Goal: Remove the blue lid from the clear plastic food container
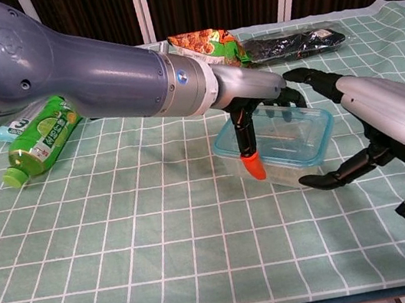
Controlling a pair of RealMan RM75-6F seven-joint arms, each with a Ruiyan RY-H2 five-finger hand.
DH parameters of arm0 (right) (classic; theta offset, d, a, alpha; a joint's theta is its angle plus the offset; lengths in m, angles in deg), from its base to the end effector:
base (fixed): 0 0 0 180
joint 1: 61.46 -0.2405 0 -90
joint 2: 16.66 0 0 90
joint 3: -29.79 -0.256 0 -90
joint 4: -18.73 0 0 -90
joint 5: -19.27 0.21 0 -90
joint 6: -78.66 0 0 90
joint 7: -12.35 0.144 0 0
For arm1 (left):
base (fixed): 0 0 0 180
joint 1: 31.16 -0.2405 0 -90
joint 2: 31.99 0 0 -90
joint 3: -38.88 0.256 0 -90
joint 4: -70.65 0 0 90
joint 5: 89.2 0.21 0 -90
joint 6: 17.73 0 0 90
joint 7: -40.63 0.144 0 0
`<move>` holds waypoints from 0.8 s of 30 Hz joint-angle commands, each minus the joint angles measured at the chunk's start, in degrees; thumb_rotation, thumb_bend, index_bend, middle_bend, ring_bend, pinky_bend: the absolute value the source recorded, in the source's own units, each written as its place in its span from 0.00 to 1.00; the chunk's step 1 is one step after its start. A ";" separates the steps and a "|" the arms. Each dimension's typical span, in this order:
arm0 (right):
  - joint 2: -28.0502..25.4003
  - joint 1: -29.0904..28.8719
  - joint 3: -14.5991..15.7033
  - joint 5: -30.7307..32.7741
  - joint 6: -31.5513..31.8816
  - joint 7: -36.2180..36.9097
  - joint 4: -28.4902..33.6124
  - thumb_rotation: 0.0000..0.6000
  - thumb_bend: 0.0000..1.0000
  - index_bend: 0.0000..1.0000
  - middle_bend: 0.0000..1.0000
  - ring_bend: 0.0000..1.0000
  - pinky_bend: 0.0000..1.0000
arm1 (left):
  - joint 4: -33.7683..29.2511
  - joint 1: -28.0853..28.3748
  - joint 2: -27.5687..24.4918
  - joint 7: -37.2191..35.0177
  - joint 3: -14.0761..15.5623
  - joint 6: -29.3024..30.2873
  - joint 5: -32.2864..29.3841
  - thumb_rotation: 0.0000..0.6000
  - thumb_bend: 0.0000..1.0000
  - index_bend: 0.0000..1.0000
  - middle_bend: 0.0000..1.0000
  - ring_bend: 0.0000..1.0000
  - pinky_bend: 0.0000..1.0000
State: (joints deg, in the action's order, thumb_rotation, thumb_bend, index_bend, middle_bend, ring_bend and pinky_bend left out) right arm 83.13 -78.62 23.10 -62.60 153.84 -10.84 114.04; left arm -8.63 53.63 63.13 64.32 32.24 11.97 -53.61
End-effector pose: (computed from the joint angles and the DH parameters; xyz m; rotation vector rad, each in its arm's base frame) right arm -0.1518 -0.2203 -0.0290 1.5541 -1.1023 1.1836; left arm 0.0463 0.3517 -0.1033 -2.4956 -0.8455 -0.7083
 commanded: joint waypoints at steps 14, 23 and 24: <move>1.22 -0.96 -1.28 1.07 0.43 -0.23 -0.32 1.00 0.27 0.00 0.00 0.00 0.00 | -0.88 0.80 -0.77 -1.31 1.24 0.65 -0.13 1.00 0.10 0.14 0.17 0.20 0.35; 0.96 -0.84 -1.41 1.74 0.83 0.49 -1.26 1.00 0.27 0.00 0.00 0.00 0.00 | -1.06 0.90 -1.20 -2.07 1.76 0.69 0.39 1.00 0.10 0.14 0.17 0.20 0.35; 0.94 -0.87 -1.48 1.72 0.89 0.67 -1.28 1.00 0.27 0.00 0.00 0.00 0.00 | -1.11 0.90 -1.30 -2.09 1.89 0.69 0.45 1.00 0.10 0.14 0.17 0.20 0.35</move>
State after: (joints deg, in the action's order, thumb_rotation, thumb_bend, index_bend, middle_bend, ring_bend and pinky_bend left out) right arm 84.09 -79.47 21.67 -60.88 154.69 -10.26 112.79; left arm -9.73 54.53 61.86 62.24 34.11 12.66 -53.19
